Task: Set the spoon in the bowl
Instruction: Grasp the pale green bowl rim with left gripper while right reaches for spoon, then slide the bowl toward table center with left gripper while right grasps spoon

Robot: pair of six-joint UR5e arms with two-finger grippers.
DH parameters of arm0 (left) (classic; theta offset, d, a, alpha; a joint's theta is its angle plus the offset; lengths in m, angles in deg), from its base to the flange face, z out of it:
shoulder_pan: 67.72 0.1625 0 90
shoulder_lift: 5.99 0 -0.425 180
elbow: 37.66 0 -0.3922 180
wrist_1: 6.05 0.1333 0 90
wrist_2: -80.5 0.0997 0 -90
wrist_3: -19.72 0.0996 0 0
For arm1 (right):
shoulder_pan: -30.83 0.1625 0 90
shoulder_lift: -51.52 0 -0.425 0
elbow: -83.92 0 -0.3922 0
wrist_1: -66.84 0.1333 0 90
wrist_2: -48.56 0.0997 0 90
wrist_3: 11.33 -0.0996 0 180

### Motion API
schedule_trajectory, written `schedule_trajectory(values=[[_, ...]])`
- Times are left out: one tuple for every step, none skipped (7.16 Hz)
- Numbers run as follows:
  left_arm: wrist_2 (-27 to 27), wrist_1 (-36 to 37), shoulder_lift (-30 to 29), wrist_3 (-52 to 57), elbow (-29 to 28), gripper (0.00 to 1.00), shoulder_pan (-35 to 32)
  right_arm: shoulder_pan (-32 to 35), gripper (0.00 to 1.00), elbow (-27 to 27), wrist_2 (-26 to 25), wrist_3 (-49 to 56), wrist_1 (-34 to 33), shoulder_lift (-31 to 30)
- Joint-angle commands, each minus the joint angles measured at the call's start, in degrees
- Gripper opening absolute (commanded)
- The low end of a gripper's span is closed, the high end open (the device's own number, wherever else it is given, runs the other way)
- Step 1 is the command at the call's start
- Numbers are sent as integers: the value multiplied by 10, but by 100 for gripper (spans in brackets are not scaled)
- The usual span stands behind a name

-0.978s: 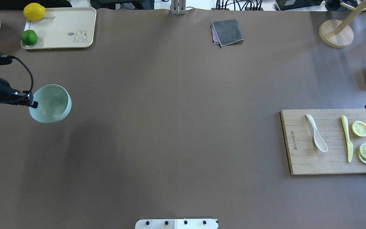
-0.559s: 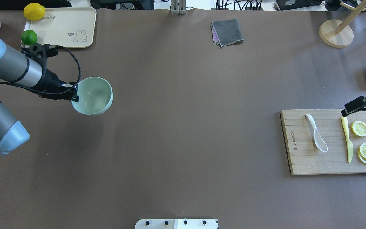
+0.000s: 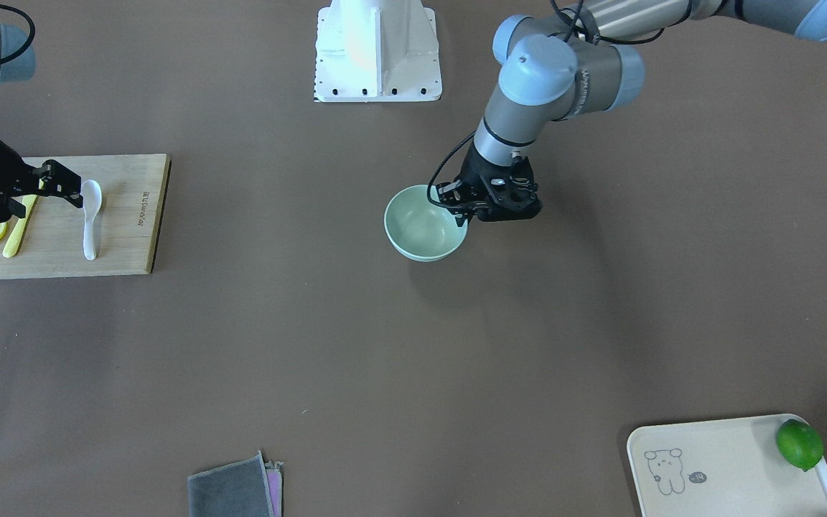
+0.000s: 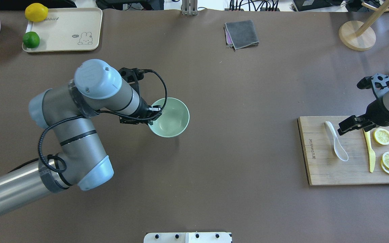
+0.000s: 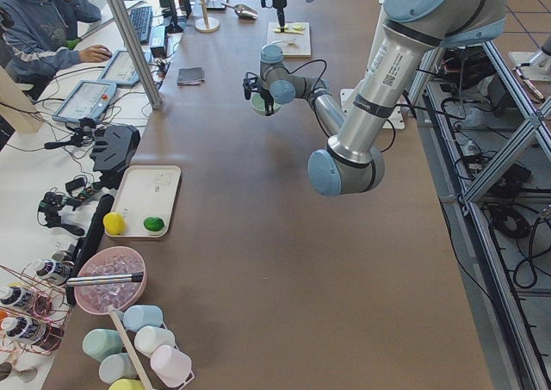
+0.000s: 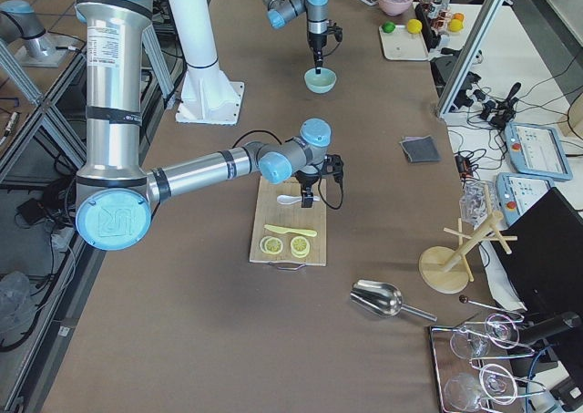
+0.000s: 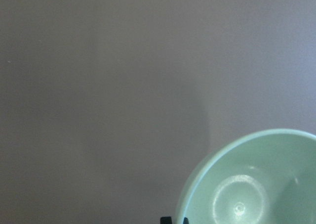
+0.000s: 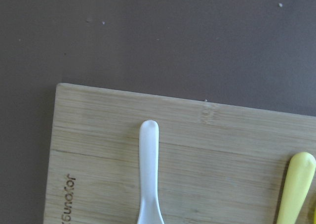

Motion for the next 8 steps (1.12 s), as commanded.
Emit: schedule_trajectory(values=[[34,4,-48,-20,-42,0,30,-27,96,-38,-18,-25,16,30],[34,4,-50,-22,-43,0,36,-28,95,-49,-22,-26,16,43],[34,3,-55,-29,-47,0,41,-33,94,-50,-22,-28,16,43],[34,2,-64,-29,-57,0,43,-33,88,-54,-22,-28,16,43],[34,2,-65,-29,-58,0,43,-36,78,-54,-22,-28,16,45],[34,2,-65,-29,-58,0,44,-38,67,-55,-22,-28,15,45],[34,1,-64,-29,-58,0,51,-40,56,-55,-22,-28,16,46],[34,1,-64,-30,-57,0,52,-42,51,-56,-22,-28,16,46]])
